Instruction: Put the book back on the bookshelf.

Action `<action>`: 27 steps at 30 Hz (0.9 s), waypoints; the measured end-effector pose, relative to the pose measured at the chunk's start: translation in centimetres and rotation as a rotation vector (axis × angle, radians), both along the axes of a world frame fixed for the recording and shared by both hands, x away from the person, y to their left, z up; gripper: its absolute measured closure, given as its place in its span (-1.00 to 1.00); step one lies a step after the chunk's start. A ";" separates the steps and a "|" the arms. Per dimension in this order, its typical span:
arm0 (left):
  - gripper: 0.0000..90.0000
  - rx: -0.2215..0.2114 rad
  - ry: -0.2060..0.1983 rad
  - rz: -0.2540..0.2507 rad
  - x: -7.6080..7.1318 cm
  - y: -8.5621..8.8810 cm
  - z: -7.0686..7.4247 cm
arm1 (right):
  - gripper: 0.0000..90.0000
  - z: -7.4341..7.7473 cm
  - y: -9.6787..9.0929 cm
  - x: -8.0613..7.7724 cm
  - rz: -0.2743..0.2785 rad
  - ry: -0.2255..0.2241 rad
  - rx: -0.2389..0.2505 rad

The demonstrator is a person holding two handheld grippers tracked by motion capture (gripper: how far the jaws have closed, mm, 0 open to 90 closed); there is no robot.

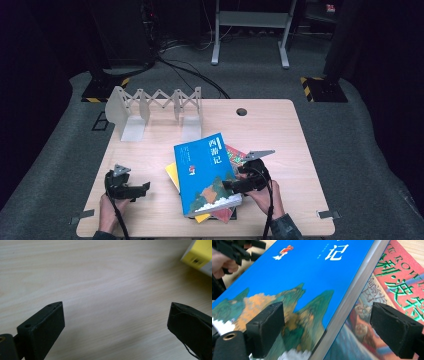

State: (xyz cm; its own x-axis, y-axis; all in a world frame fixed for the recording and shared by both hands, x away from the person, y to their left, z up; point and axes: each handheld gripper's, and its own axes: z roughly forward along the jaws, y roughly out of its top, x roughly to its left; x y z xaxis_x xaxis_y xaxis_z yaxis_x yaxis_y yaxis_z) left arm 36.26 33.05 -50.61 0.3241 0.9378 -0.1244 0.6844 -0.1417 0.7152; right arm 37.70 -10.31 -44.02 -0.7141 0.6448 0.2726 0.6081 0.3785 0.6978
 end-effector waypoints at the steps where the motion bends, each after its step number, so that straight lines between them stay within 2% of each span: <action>1: -0.98 -0.023 -0.009 0.000 0.2 -0.1 0.3 | -0.73 0.0 0.0 -0.2 0.002 0.002 -0.005; 2: -0.98 -0.044 0.000 -0.017 0.4 -0.1 0.8 | -0.71 0.0 -0.1 -0.4 0.007 -0.006 -0.009; 4: -0.98 -0.073 -0.010 -0.034 0.8 -0.5 1.5 | -0.70 0.0 0.1 -0.8 0.010 0.003 -0.014; 7: -0.99 -0.086 -0.011 -0.062 1.2 -1.1 2.5 | -0.70 -0.2 0.1 -1.1 0.021 0.015 -0.011; 10: -0.99 -0.094 -0.005 -0.087 1.7 -1.6 3.2 | -0.70 -0.1 0.1 -1.5 0.027 -0.004 -0.028; 13: -0.99 -0.099 -0.018 -0.098 2.2 -2.2 3.8 | -0.70 0.1 0.1 -1.8 0.036 -0.024 -0.044; 14: -0.99 -0.099 -0.008 -0.114 2.3 -2.3 4.1 | -0.70 0.1 0.1 -1.9 0.032 -0.036 -0.048; 15: -0.99 -0.115 -0.010 -0.114 2.6 -2.7 4.4 | -0.70 0.1 0.1 -1.9 0.030 -0.040 -0.051; 18: -0.99 -0.123 -0.014 -0.136 3.2 -3.5 4.9 | -0.74 0.0 0.1 -1.9 0.021 -0.038 -0.051; 20: -0.99 -0.134 -0.001 -0.151 3.5 -4.1 5.3 | -0.74 -0.1 0.1 -1.9 0.014 -0.039 -0.042; 21: -0.99 -0.125 -0.012 -0.156 3.7 -4.2 5.4 | -0.74 -0.1 0.2 -1.8 0.010 -0.036 -0.040; 22: -0.99 -0.126 0.001 -0.169 3.9 -4.5 5.6 | -0.74 -0.2 0.2 -1.8 0.008 -0.044 -0.038; 23: -0.99 -0.133 0.008 -0.176 4.1 -4.7 5.7 | -0.74 -0.2 0.2 -1.7 0.009 -0.032 -0.040; 24: -0.99 -0.146 0.010 -0.169 4.2 -5.0 5.7 | -0.74 -0.2 0.3 -1.6 0.009 -0.033 -0.035; 27: -1.00 -0.155 0.020 -0.190 4.8 -5.6 6.0 | -0.75 -0.3 0.4 -1.3 0.010 -0.022 -0.025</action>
State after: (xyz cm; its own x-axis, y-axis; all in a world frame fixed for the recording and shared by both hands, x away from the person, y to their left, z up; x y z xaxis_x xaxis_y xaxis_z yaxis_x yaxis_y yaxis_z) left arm 41.03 27.49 -44.63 0.4888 0.8296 -0.2699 0.6701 -0.1590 0.7250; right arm 36.42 -9.90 -44.32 -0.7260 0.6442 0.2408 0.5891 0.4019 0.7010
